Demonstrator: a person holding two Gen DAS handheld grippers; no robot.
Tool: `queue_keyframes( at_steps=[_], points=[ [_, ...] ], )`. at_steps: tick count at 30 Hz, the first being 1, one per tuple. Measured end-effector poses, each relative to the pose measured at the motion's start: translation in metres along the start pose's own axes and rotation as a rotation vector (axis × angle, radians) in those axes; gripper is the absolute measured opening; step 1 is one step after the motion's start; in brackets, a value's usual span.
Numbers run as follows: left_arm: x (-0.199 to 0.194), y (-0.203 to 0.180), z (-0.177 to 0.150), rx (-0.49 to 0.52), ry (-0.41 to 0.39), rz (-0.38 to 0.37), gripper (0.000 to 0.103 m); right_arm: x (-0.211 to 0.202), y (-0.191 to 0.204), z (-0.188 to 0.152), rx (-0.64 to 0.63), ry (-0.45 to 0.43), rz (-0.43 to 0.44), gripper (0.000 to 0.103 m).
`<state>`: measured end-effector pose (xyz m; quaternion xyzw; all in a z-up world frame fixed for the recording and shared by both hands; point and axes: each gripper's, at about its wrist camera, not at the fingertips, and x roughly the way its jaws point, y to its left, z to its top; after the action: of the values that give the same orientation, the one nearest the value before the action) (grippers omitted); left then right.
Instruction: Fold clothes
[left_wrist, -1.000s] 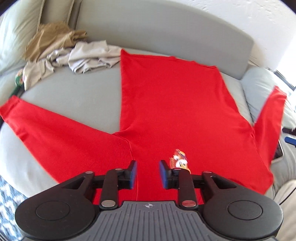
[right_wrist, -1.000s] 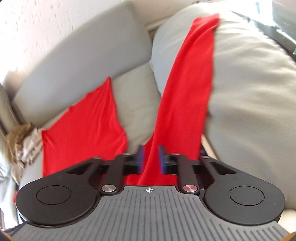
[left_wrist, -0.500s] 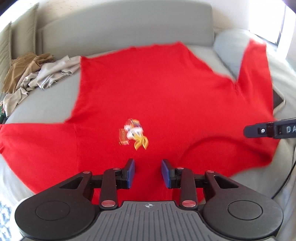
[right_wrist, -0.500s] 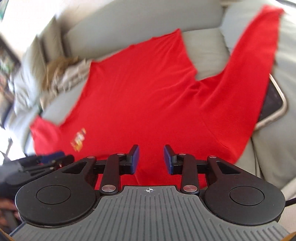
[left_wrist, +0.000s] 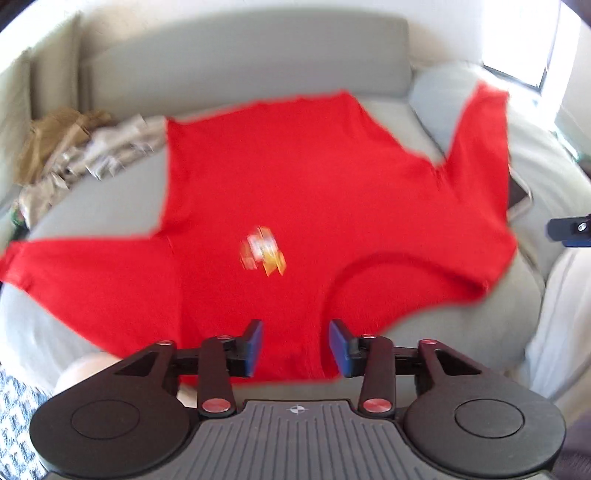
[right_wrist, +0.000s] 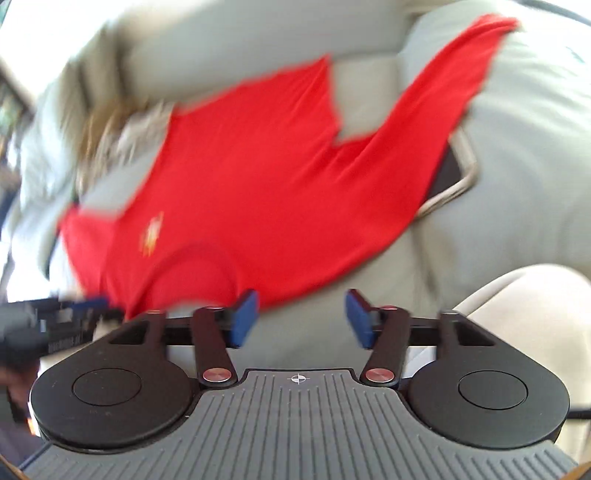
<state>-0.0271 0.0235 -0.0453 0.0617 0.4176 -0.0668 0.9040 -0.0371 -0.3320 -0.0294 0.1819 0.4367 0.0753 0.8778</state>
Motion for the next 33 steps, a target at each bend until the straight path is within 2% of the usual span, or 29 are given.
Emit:
queue_keyframes(
  at_steps=[1,3,6,9,14,17,20,22,23,26,30,33],
  points=[
    [-0.005,0.000,0.007,-0.010,-0.030,0.010,0.048,-0.009,-0.010,0.008,0.058,-0.052,0.014,0.073],
    [-0.011,-0.001,0.020,-0.047,-0.068,0.018,0.060,-0.022,-0.030,0.023,0.167,-0.138,0.038,0.084],
    [-0.010,-0.007,0.031,-0.095,-0.087,-0.002,0.065,-0.026,-0.058,0.039,0.300,-0.174,0.029,0.084],
    [0.001,-0.019,0.031,-0.070,-0.047,-0.017,0.066,-0.025,-0.081,0.044,0.406,-0.175,-0.007,0.084],
    [0.017,-0.027,0.023,-0.051,0.045,-0.024,0.067,-0.023,-0.102,0.031,0.484,-0.191,-0.054,0.084],
    [0.021,-0.029,0.025,-0.039,0.048,-0.015,0.069,-0.021,-0.112,0.033,0.503,-0.204,-0.063,0.084],
    [0.024,-0.030,0.032,-0.047,0.040,-0.010,0.069,-0.021,-0.126,0.049,0.519,-0.265,-0.070,0.084],
    [0.026,-0.030,0.039,-0.063,0.044,-0.020,0.069,-0.019,-0.137,0.066,0.534,-0.319,-0.058,0.084],
    [0.026,-0.030,0.042,-0.071,0.045,-0.026,0.069,-0.017,-0.145,0.076,0.542,-0.346,-0.044,0.080],
    [0.029,-0.033,0.054,-0.097,0.044,-0.047,0.069,-0.002,-0.165,0.112,0.543,-0.425,-0.005,0.059],
    [0.041,-0.039,0.069,-0.152,0.054,-0.098,0.069,0.039,-0.205,0.169,0.571,-0.430,0.012,0.057],
    [0.056,-0.043,0.077,-0.224,0.103,-0.169,0.068,0.075,-0.241,0.204,0.666,-0.425,-0.001,0.057]
  ],
)
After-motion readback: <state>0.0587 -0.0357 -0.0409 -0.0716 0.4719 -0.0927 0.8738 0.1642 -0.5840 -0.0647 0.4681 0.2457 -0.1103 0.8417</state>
